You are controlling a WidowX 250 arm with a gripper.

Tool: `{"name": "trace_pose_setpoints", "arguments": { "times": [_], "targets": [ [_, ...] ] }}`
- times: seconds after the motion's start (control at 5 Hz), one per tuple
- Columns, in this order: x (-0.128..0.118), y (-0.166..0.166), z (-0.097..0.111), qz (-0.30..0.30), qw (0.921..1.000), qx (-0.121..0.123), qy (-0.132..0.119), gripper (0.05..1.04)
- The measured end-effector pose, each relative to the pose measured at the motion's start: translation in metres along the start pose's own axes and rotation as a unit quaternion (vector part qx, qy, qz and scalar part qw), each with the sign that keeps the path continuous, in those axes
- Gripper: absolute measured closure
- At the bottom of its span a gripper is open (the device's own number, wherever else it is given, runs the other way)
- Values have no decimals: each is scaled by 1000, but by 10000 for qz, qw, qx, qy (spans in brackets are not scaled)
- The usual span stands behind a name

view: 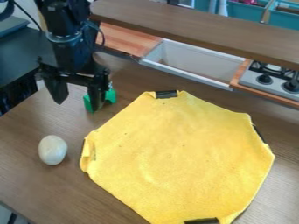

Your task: Put the green figure on the top edge of the cloth

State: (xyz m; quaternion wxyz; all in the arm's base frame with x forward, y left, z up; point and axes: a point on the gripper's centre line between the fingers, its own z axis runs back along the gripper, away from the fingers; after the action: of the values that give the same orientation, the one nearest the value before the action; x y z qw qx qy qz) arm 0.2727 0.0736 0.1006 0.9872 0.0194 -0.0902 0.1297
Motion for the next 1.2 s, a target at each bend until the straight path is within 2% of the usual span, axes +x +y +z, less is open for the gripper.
{"name": "trace_pose_setpoints", "arguments": {
  "times": [0.2, 0.4, 0.6, 0.8, 1.0, 1.2],
  "targets": [
    [-3, -1, -7, -13, 9999, -37, 139, 83],
    [10, 17, -23, -356, 9988, -183, 267, 83],
    [24, 29, -32, -1046, 9945, -33, -3, 83],
    [36, 52, -46, -1835, 9816, -365, -394, 83],
    [48, 58, -53, -2766, 9582, -434, -582, 83],
    [61, 68, -64, -2913, 9536, -472, -598, 83]
  ]
}}
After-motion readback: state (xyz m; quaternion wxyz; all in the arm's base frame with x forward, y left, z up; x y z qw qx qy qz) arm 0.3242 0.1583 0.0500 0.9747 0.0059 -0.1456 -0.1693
